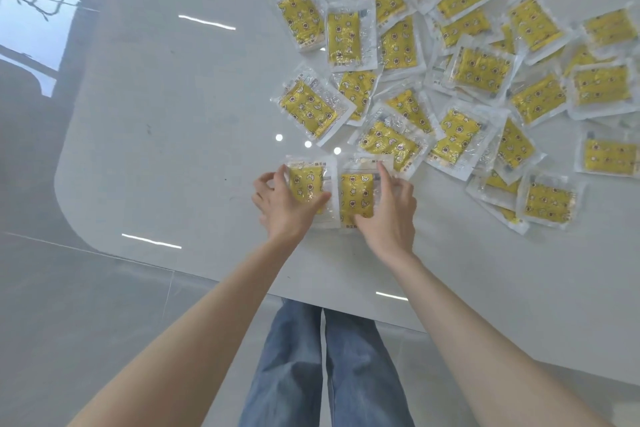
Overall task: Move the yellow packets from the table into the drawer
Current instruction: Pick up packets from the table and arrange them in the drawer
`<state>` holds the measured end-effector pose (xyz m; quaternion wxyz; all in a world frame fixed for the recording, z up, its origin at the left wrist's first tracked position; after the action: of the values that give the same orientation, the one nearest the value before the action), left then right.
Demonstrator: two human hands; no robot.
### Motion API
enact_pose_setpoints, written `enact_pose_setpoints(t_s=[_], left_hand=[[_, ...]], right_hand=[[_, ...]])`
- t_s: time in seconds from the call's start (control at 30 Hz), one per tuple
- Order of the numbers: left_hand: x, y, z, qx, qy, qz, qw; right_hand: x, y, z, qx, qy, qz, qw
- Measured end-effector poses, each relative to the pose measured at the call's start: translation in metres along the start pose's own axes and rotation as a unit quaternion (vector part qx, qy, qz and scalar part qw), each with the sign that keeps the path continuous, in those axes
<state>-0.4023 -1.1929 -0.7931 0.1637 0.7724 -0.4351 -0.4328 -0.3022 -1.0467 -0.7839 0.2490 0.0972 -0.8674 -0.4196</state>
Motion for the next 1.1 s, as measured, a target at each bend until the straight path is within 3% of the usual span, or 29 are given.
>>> enact_pose_setpoints(t_s=[0.23, 0.57, 0.83, 1.1], left_hand=[[-0.003, 0.0, -0.001, 0.0, -0.015, 0.029, 0.999], [0.009, -0.001, 0.008, 0.019, 0.061, -0.079, 0.995], [0.01, -0.007, 0.008, 0.057, 0.078, -0.12, 0.988], [-0.034, 0.056, -0.031, 0.085, 0.004, -0.201, 0.976]], right_hand=[[-0.004, 0.004, 0.005, -0.003, 0.012, -0.016, 1.0], [-0.009, -0.001, 0.022, 0.041, -0.145, 0.216, 0.965], [-0.008, -0.008, 0.019, 0.115, -0.113, 0.268, 0.95], [0.005, 0.075, -0.026, 0.085, -0.065, 0.302, 0.947]])
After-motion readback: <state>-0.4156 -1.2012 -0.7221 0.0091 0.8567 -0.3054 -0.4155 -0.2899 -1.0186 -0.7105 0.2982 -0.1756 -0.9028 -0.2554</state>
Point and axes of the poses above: each hand's wrist, its own z-axis towards the middle knuckle, its own y-axis out of the back of the hand, x = y × z, the point moved 5 cm from there along z, towards the middle knuckle, and after that the axes turned 5 degrees about -y, right-handed, at the moved point
